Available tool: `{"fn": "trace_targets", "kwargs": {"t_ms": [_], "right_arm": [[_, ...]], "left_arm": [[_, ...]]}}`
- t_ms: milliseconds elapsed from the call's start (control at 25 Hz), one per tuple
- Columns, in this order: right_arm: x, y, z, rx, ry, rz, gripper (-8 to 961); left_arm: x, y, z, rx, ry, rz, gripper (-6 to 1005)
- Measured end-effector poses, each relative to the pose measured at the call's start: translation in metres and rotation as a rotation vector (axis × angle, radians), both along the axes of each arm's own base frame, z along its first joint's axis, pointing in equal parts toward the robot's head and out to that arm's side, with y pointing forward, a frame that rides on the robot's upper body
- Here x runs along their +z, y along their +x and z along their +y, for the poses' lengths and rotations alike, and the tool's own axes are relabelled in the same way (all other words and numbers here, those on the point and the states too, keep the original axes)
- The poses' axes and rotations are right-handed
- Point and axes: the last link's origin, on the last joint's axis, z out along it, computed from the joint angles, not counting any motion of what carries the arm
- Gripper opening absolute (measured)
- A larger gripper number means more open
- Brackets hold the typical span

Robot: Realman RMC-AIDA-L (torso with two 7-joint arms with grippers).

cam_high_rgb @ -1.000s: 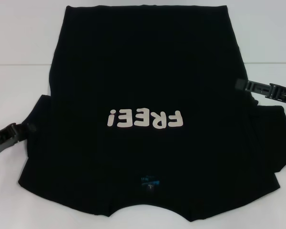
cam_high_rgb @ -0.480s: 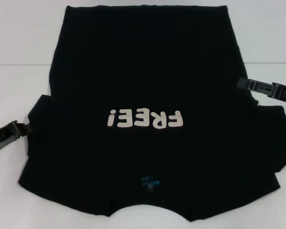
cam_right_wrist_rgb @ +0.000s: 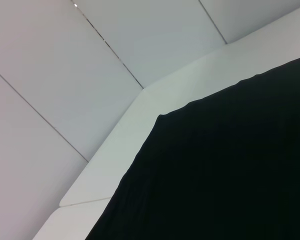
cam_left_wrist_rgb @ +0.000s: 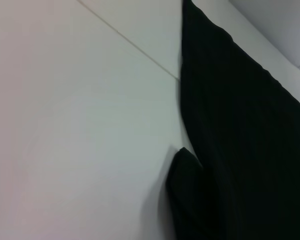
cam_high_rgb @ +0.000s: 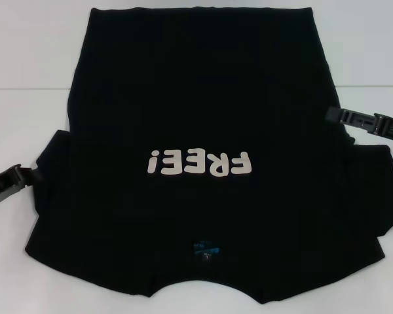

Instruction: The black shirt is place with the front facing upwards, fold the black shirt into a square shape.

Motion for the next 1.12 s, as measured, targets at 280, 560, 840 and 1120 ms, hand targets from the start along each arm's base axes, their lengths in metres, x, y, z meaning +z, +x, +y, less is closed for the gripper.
{"fn": "trace_targets", "kwargs": {"t_ms": [280,560,840,1120], "right_arm": [[0.0,0.0,0.0,0.002,0.003,0.001,788],[0.0,0.001,-0.001,-0.001,0.006,0.003,786],[0.001,0.002,-0.001,-0.003,0.006,0.004,785],[0.001,0.001,-0.001,-0.002,0.006,0.003,783]], "left_arm": [[0.001,0.003,0.003,-0.013,-0.012,0.007,149],[0.003,0.004,0.006,-0.014,-0.002,0.013,383],[0.013,0.005,0.006,-0.022,0.03,0.034,462],[0.015,0.001,0.007,-0.025,0.039,0.075,462]]}}
